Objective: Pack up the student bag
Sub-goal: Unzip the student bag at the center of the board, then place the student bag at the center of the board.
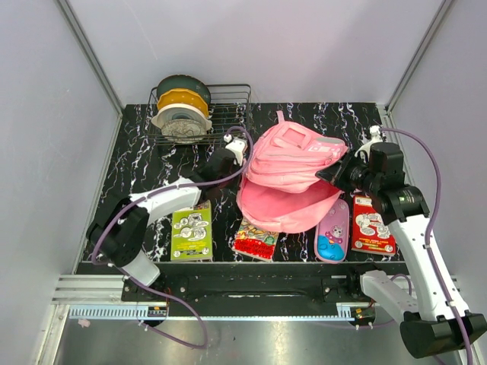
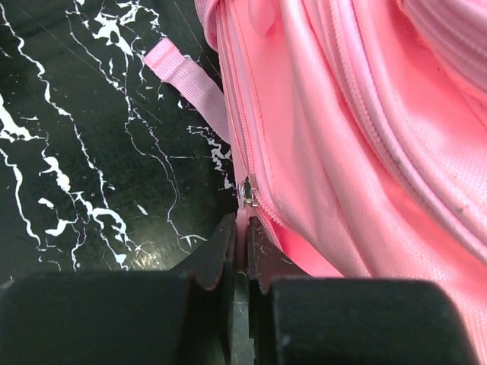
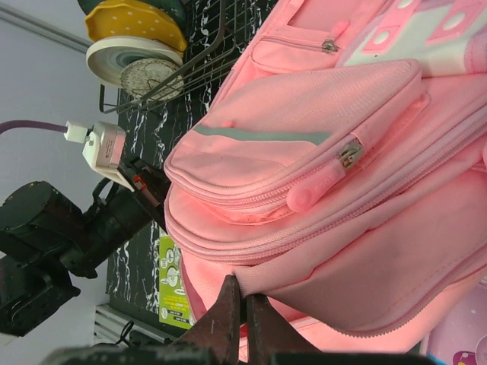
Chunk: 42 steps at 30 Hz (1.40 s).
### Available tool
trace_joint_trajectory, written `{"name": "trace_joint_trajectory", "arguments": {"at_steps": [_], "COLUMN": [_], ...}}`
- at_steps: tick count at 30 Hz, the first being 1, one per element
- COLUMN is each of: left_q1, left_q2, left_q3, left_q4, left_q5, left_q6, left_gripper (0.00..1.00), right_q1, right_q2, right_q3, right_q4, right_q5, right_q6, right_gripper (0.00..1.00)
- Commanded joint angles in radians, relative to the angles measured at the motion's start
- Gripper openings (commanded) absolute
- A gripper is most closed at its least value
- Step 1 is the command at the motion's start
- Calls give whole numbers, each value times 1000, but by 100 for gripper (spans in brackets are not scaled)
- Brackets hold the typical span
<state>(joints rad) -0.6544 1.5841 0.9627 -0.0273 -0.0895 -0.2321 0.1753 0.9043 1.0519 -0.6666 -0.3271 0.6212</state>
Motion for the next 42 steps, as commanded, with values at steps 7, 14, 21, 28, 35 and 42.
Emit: {"name": "trace_joint_trajectory", "arguments": {"at_steps": [7,14,21,28,35,42], "left_q1": [24,24,22,-40,-116,-117], "left_q2": [-84,-431,-618,-408,-227,-265], "left_q3": [-27,-113,-133,7,111,105], "left_q4": [115,38,39,79,167,32], "left_q5": [31,-46,57,256,232,114], "left_q6": [-19,5,75,268,418,245], "left_gripper": [84,99,99,99,99,99], "right_q1": [-5,-7,-5,-7,-7,-53], "right_q2": [116,263,373,476,538,737], "right_q3": [126,281,402,389,421,431], "right_q4": [154,191,175,200,141,68], "right_q5": [-69,-130,-254,-299,-213,-8], "right_q6": [-64,-150,-279,-248,-282,-219], "right_gripper": [0,0,0,0,0,6]}}
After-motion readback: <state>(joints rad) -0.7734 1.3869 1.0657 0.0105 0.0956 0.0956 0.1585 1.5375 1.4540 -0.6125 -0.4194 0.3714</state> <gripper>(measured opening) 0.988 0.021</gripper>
